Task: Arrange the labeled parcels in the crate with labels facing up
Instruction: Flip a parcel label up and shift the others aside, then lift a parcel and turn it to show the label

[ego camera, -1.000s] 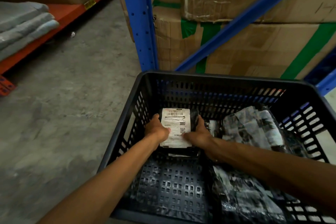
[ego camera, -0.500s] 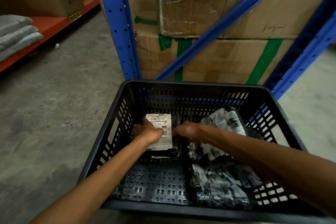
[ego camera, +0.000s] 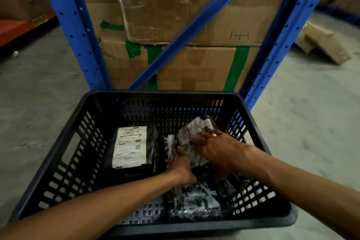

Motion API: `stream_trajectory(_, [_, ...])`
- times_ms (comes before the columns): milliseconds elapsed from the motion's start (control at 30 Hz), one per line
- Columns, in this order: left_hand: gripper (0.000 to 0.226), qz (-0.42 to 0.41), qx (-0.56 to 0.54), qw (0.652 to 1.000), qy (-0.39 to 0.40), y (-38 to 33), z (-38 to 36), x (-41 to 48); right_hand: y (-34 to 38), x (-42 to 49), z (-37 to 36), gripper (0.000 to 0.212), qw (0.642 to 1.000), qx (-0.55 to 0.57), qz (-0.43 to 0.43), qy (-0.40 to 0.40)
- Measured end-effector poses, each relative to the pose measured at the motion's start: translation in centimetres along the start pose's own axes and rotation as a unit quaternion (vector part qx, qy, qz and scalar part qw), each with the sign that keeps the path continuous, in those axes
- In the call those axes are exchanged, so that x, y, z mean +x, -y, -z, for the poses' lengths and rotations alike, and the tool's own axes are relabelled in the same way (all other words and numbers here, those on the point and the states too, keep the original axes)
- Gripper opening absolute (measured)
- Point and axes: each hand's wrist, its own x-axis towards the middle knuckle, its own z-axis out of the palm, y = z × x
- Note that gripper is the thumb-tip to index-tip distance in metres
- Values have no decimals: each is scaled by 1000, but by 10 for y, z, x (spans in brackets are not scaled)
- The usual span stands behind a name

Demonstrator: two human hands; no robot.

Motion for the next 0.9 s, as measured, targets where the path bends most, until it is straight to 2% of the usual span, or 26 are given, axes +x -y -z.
stream_trajectory(100, [129,-9,-15,999,-27,-4,-13,1,4,0,-22,73,999,-4,-14,-28])
stream_trajectory(167, [138,-28,-41,998,-34,-2,-21,-2,2,0,-33,66,998,23,-17,-55])
stream_trajectory(267, [138,-38,-60,996,-53,0,-27,-3,-1,3,-43,62,997,33,-3,-72])
stream_trajectory(433, [127,-12,-63,998,-21,-7,-3,0,-6,2,-33,64,997,46,6,-67])
stream_trajectory(500, [106,-12,-73,997,-27,-4,16,-7,-16,-1,-16,59,992,93,12,-80])
stream_trajectory(600, [45,-43,-127,989,-60,15,56,-29,-32,-8,20,44,968,214,17,-128])
stream_trajectory(633, [32,-48,-160,984,-68,21,71,-38,-39,-11,33,41,957,254,14,-141])
stream_trajectory(700, [32,-53,-244,966,-71,30,100,-56,-53,-18,53,38,921,354,10,-159])
stream_trajectory(767, [47,-81,-333,935,-85,37,122,-73,-66,-23,67,35,856,491,15,-164])
stream_trajectory(833, [52,-133,-424,889,-111,45,137,-85,-73,-20,75,32,762,618,15,-193])
stream_trajectory(900, [41,-168,-475,854,-132,50,142,-96,-72,-8,80,31,634,743,4,-215])
